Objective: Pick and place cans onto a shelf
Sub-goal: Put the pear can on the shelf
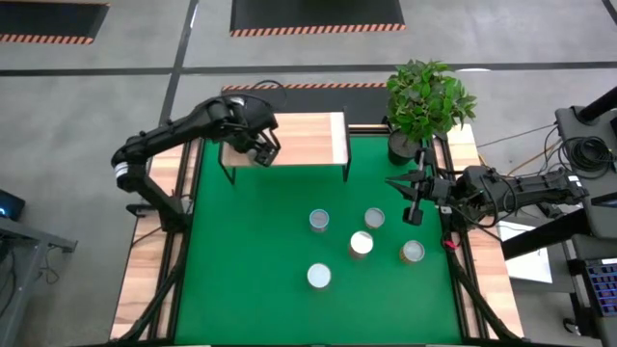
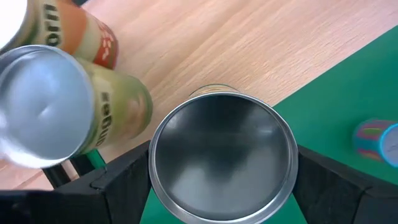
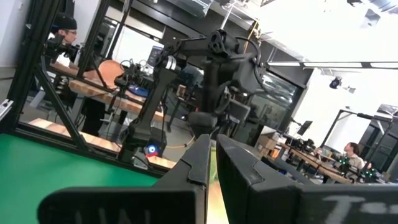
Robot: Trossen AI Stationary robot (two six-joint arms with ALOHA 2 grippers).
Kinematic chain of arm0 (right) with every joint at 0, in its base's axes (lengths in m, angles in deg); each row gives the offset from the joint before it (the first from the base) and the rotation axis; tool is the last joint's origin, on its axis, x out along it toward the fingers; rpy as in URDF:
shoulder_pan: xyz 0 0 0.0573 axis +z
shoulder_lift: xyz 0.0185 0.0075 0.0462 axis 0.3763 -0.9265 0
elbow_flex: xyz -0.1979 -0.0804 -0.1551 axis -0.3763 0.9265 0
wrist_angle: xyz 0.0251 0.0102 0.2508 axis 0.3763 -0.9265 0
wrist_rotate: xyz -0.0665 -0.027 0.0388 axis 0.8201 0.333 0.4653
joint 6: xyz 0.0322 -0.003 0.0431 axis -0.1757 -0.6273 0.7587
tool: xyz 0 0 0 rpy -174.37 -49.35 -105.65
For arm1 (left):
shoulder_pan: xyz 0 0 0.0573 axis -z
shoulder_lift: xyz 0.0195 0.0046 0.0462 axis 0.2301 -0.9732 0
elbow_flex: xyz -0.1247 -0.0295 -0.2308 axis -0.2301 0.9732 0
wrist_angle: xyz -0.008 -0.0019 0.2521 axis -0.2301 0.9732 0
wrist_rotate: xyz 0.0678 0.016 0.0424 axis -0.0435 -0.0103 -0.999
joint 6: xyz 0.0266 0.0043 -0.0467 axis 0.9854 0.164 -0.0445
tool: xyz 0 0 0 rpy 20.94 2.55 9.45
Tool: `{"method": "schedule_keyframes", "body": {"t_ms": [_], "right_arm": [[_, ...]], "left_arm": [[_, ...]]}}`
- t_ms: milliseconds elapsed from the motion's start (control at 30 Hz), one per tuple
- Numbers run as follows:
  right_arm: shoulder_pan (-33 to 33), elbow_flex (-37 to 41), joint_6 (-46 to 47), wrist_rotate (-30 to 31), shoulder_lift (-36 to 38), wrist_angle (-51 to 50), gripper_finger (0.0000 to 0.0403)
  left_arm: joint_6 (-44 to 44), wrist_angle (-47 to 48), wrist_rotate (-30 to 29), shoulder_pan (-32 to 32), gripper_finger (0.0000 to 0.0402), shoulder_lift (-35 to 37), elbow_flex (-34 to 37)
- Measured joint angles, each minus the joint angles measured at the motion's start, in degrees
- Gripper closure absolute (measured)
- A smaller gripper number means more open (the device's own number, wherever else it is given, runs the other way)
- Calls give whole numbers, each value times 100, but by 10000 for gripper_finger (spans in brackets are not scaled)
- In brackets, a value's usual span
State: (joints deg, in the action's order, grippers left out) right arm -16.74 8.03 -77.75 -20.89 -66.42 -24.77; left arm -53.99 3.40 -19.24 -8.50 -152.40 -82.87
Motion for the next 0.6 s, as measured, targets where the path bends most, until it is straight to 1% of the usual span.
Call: {"method": "schedule_keyframes", "body": {"t_ms": [133, 233, 400, 600], "right_arm": [[1, 0, 0, 0, 0, -22, 385], [2, 2, -26, 1, 0, -29, 385], [1, 2, -36, 2, 0, -38, 385], [2, 2, -39, 2, 0, -38, 385]], "left_arm": [[80, 68, -18, 0, 92, -191, -17], [108, 34, -79, 0, 83, -252, -25], [117, 39, -206, -13, 65, -268, -11], [159, 41, -225, -24, 62, -233, -7]]}}
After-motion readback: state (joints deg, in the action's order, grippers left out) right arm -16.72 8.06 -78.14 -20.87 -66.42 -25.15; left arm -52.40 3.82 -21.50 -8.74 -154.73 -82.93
